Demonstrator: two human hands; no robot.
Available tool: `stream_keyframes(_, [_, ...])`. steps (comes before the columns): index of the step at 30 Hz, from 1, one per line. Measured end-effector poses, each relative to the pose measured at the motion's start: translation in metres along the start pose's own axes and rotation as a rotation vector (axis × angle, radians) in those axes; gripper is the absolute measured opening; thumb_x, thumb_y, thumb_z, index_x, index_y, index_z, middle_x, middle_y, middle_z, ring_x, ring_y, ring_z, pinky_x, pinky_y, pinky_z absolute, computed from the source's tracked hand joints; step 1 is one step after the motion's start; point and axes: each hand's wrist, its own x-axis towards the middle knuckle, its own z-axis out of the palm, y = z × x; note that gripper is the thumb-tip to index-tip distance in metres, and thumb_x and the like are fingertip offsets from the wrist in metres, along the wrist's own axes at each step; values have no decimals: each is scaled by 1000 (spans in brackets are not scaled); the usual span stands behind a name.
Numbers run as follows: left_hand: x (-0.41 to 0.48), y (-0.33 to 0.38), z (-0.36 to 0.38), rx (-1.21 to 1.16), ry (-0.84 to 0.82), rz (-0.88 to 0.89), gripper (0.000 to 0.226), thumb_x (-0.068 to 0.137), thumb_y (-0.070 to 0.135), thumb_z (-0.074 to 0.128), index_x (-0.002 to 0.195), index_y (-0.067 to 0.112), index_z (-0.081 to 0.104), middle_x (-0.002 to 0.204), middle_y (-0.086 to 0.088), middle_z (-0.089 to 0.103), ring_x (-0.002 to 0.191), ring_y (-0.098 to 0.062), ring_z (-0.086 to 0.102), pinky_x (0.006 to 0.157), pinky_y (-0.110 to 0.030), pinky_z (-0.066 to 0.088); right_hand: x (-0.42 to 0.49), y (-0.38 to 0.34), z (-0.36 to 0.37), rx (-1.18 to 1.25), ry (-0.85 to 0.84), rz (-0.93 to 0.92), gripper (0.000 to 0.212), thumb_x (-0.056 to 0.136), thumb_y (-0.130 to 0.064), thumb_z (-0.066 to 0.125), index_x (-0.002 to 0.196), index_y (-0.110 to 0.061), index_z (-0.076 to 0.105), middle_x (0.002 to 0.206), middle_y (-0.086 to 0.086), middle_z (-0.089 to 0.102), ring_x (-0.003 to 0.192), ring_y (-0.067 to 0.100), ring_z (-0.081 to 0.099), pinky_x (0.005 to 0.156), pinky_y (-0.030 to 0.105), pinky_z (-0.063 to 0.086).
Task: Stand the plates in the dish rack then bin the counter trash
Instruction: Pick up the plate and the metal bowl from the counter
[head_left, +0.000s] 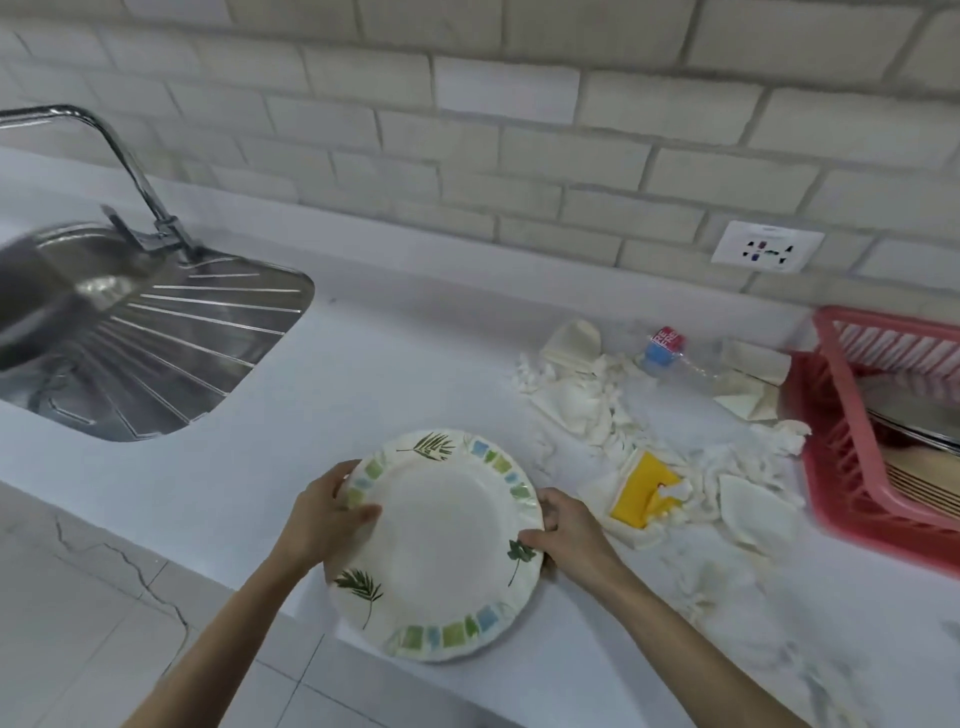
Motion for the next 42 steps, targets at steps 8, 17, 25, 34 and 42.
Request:
stream_keyframes(8, [12,-16,4,174,10,72,41,77,19,81,110,34,60,87,16,68,82,-6,63,68,-19,46,5,2,11,-130,27,25,28,83,-2,66,109,-9,58,91,11,73,70,32,70,44,32,49])
stream_keyframes(17, [18,-15,12,382,65,160,66,80,33,79,138,23,51,132,1,50,115,-23,54,79,-34,47,-3,-3,3,-320,28,3,37,86,-16,68,120,-14,52,88,6,70,57,19,68,54,31,56])
stream_keyframes(25, [-10,60,60,154,23,575,38,90,9,66,120,31,61,102,18,65,94,-8,62,78,-18,46,-38,-5,-50,-347,199,-175,18,92,-20,59,111,-22,61,75,2,67,72,18,65,68,38,57])
stream_keyframes(34, [-65,165,185,44,-279,728,25,84,37,49,100,36,68,82,17,69,69,-9,65,63,-20,50,-122,20,-155,-174,400,-358,14,86,-16,58,81,-26,65,69,2,64,62,25,62,63,46,54])
stream_keyframes(42, [-111,235,304,28,-322,772,19,86,21,58,93,31,72,82,15,70,66,-11,65,55,-17,45,-199,68,-287,-153,534,-421,17,90,-9,62,82,-22,67,71,-2,65,65,17,61,59,29,48])
